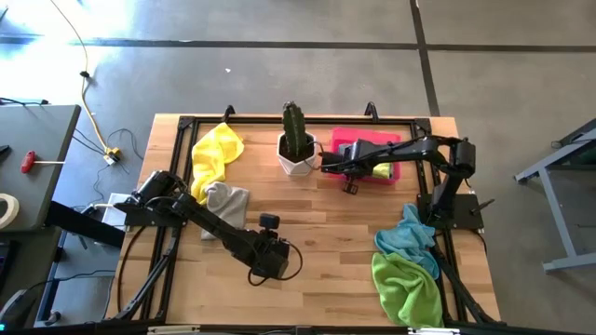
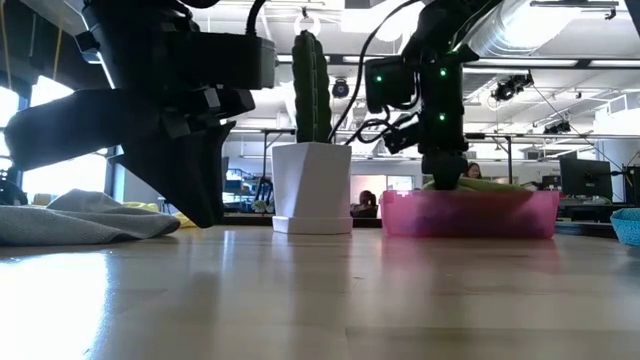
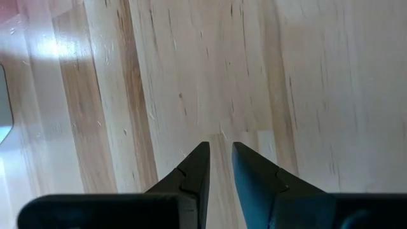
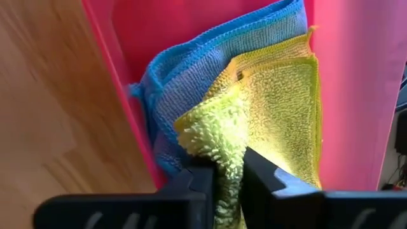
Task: Fold microfiber towels
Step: Put the yellow green towel into the pink laundry bin, then put the blue towel into the pink laundry bin
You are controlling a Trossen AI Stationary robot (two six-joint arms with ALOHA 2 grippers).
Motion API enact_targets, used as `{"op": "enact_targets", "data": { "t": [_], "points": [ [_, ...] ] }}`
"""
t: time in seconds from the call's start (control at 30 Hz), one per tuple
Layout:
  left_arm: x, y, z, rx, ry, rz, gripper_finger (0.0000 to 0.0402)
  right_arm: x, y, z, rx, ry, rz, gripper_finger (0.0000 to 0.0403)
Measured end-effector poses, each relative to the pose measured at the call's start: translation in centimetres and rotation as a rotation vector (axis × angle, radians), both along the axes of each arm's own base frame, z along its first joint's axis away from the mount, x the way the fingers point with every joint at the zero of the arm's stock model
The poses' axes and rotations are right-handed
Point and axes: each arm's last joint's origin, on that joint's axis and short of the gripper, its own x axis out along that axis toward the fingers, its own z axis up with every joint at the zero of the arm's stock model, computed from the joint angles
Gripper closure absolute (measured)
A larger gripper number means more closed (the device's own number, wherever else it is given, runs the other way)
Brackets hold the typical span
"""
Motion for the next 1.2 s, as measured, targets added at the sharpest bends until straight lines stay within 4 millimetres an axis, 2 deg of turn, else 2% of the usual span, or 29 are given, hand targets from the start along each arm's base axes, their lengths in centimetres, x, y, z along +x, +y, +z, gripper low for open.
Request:
{"op": "enact_targets", "data": {
  "t": [0.17, 0.33, 0.47, 0.63, 0.73, 0.9, 1.07, 1.2],
  "points": [
    [0.0, 0.0, 0.0, 0.001, 0.000, 0.000, 0.0342, -0.2, 0.0, 0.3, -0.011, 0.024, 0.002, 0.0295],
    [0.0, 0.1, 0.0, 0.003, 0.007, 0.003, 0.0342, -1.1, 0.3, 3.4, -0.019, 0.046, -0.057, 0.0237],
    [0.1, 0.6, 0.0, 0.003, 0.007, 0.016, 0.0342, -2.3, 1.3, 6.1, 0.034, -0.011, -0.103, 0.0225],
    [0.4, 1.3, 0.0, 0.004, 0.008, 0.038, 0.0342, -4.0, 4.1, 7.3, 0.300, -0.118, -0.207, 0.0230],
    [0.5, 1.8, 0.0, 0.004, 0.007, 0.050, 0.0342, -4.9, 6.6, 6.8, 0.377, -0.111, -0.226, 0.0231],
    [0.6, 1.9, 0.0, 0.013, 0.020, 0.024, 0.0342, -6.4, 10.3, 4.7, 0.374, -0.035, -0.299, 0.0231],
    [0.6, 1.9, 0.0, 0.008, 0.009, 0.031, 0.0342, -8.2, 13.1, 2.5, 0.413, 0.056, -0.480, 0.0231],
    [0.6, 1.6, 0.0, -0.005, -0.011, 0.062, 0.0342, -10.1, 14.6, 0.7, 0.413, 0.158, -0.591, 0.0231]
  ]
}}
